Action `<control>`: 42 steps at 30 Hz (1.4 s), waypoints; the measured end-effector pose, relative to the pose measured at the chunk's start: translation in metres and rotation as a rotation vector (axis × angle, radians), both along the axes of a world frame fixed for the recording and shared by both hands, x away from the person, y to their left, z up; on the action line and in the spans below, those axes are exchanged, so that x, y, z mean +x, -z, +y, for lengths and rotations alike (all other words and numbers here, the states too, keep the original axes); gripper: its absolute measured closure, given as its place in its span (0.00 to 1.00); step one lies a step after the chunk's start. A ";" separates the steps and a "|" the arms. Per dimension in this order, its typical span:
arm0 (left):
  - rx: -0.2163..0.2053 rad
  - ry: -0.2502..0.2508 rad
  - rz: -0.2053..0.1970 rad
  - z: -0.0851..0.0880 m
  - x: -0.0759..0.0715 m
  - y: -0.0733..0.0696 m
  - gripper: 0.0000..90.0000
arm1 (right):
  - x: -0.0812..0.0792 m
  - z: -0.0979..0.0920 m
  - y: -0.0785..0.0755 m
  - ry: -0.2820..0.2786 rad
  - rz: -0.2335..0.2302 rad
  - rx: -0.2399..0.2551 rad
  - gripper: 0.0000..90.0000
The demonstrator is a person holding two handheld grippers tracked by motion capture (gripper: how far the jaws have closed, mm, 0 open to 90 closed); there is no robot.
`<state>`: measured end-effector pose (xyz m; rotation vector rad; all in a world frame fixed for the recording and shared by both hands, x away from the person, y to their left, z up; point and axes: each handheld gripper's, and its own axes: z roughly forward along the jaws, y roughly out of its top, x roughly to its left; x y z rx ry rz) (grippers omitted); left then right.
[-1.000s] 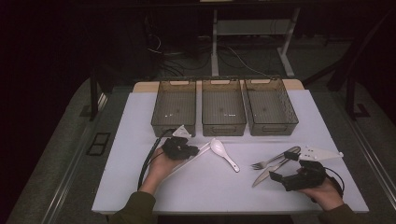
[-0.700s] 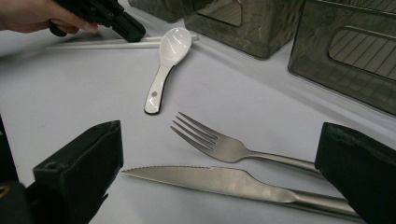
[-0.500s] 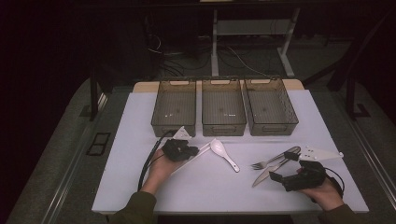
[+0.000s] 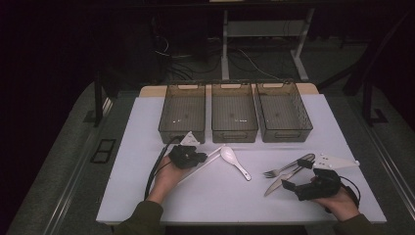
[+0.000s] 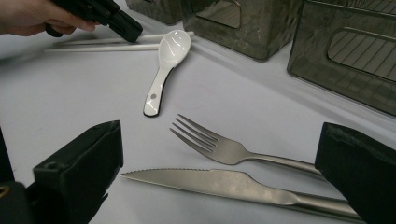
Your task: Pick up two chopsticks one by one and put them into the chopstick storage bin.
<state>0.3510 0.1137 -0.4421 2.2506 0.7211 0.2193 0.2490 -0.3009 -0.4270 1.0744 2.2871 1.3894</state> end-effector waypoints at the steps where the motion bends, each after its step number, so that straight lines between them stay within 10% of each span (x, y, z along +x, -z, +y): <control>1: -0.002 -0.003 -0.003 0.000 -0.001 -0.001 0.93 | 0.000 0.000 0.000 0.001 0.002 0.002 0.01; 19: 0.031 0.007 0.027 0.012 -0.012 -0.011 0.93 | 0.008 0.006 0.006 0.014 0.000 0.015 0.01; 42: -0.096 -0.022 0.002 0.031 -0.020 -0.047 0.93 | 0.007 0.004 0.006 0.020 -0.002 0.019 0.01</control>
